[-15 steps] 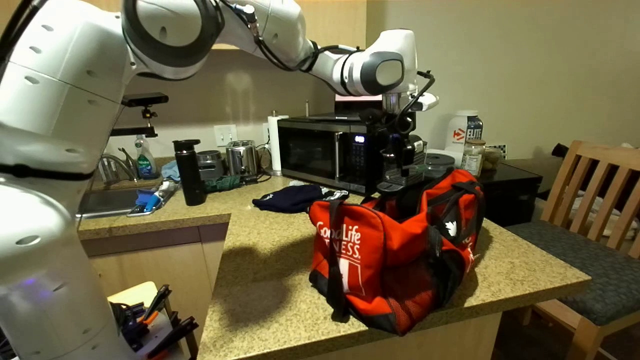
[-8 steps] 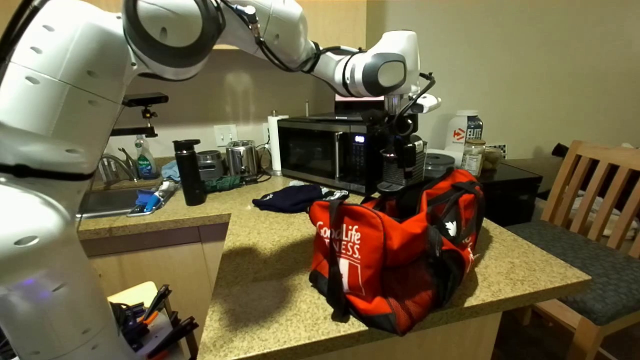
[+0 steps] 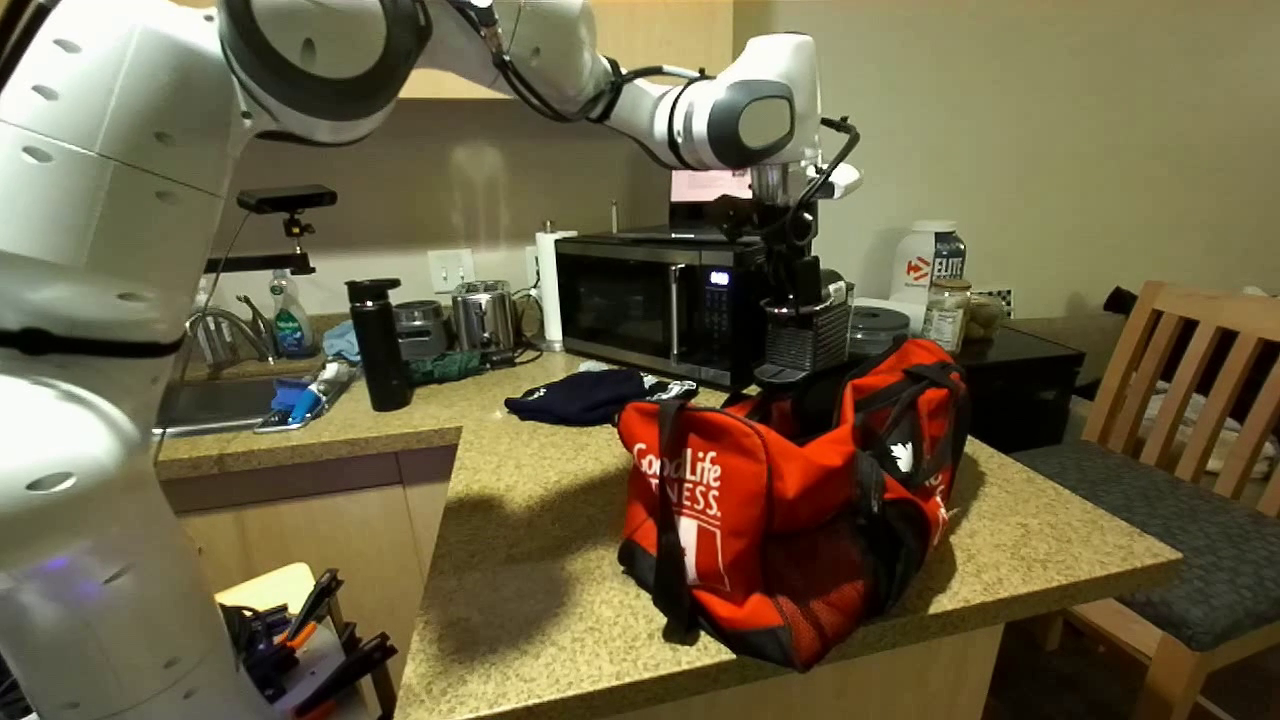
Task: Place the green bottle inside the red bag
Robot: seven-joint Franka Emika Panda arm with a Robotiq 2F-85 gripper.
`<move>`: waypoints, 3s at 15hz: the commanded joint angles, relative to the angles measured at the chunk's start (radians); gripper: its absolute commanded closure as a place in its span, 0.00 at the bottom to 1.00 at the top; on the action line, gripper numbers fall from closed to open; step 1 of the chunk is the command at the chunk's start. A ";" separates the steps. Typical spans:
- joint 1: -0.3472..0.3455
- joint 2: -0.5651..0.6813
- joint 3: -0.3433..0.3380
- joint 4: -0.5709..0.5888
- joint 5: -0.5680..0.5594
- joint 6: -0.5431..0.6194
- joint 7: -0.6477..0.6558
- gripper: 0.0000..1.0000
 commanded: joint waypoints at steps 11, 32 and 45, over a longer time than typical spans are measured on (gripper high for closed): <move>-0.008 -0.202 0.098 -0.283 -0.005 -0.062 -0.454 0.00; 0.019 -0.243 0.127 -0.328 -0.002 -0.098 -0.637 0.00; 0.060 -0.253 0.167 -0.301 -0.027 -0.341 -0.629 0.00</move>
